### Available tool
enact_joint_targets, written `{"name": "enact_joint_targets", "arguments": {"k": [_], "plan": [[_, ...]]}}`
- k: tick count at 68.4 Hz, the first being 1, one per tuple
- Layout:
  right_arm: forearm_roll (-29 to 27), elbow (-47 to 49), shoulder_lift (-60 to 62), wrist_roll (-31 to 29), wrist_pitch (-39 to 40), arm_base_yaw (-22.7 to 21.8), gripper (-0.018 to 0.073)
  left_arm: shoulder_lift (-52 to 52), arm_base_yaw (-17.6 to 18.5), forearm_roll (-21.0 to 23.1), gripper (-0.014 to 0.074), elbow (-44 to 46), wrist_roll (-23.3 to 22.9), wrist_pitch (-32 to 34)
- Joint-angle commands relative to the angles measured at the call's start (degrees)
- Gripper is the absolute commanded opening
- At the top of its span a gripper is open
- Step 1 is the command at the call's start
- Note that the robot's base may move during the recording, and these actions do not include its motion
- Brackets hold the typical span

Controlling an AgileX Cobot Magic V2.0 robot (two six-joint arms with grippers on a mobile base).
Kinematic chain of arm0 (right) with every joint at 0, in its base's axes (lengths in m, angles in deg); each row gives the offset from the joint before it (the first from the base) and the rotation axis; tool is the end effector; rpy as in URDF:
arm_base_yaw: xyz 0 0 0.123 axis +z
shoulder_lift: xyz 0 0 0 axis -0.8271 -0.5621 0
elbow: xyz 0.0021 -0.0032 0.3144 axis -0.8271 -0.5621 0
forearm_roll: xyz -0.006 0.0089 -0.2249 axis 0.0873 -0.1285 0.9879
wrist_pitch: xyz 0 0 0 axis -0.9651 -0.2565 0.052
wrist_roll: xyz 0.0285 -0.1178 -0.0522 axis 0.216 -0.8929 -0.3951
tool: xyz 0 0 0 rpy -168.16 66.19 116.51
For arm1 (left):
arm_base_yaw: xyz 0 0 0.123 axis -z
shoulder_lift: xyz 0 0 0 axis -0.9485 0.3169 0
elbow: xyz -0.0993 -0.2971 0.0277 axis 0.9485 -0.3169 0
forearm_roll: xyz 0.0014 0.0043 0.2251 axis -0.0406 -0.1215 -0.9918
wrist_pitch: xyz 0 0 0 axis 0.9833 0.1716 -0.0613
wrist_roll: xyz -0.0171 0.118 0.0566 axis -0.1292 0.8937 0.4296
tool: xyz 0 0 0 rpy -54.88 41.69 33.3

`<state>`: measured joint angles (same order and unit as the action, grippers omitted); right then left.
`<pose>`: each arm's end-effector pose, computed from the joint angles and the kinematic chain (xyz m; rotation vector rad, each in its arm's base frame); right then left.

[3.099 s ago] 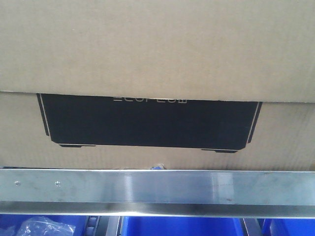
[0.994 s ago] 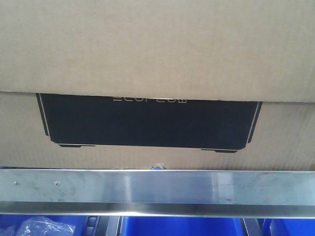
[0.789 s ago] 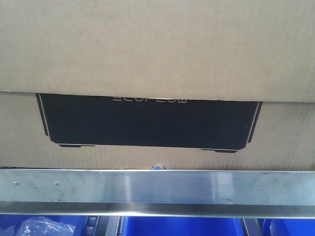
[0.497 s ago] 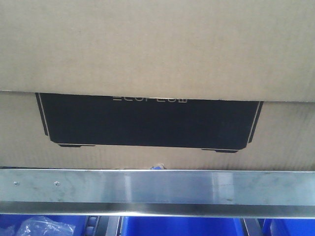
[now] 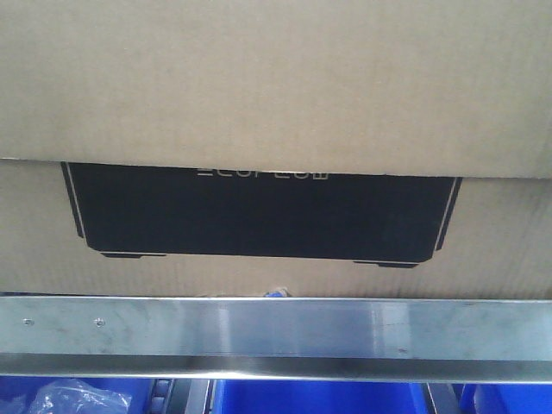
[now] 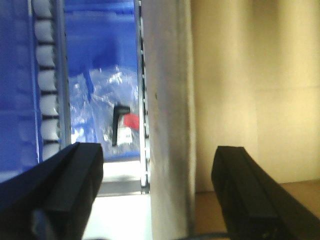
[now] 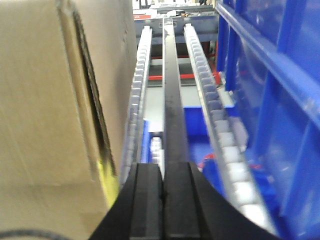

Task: Grab box from left shelf to table start
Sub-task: 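Clamp the cardboard box side walls with both grippers on the shelf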

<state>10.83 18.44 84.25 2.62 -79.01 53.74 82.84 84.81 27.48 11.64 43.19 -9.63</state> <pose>0.0413 -0.0001 0.1970 0.1487 1.5663 0.1083 0.2694 -0.0611 0.3958 0.2255 2.5441 -0.0864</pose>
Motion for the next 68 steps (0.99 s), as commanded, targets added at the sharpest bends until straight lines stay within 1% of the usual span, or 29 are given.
{"name": "enact_joint_targets", "arguments": {"k": [1,6,9,14,22,28,42,60,68], "plan": [[-2.28,2.69,0.50,-0.05,4.66,-0.16,0.0060,-1.64,0.44,0.01,0.0372,1.99,-0.65,1.83],[-2.28,4.85,0.50,-0.05,2.80,-0.16,0.0074,-1.64,0.44,0.00,0.0372,1.99,-0.65,1.76],[-2.28,6.41,0.50,-0.05,1.30,-0.16,0.0118,-1.64,0.44,0.00,0.0372,1.99,-0.66,1.76],[-2.28,9.38,0.44,-0.05,-1.74,-0.16,0.0291,-1.64,0.44,0.25,0.0372,1.99,-0.66,1.76],[-2.23,14.59,0.13,-0.10,-6.67,-0.16,0.0654,-1.64,0.44,-0.03,0.0372,1.99,-0.66,1.61],[-2.16,19.85,-1.21,-0.68,-11.57,-0.16,0.0622,-1.64,0.44,-0.15,0.0372,1.99,-0.66,1.61],[-2.16,34.13,-11.33,-1.18,-21.15,-0.16,0.0622,-1.64,0.44,-0.15,0.0372,1.99,-0.66,1.61],[-2.16,55.04,-34.47,-1.18,-34.81,-0.16,0.0622,-1.64,0.44,-0.15,0.0372,1.99,-0.66,1.61],[-1.91,66.13,-46.16,-1.73,-43.35,-0.16,0.0622,-1.64,0.44,-0.15,0.0372,1.99,-0.66,1.61]]}}
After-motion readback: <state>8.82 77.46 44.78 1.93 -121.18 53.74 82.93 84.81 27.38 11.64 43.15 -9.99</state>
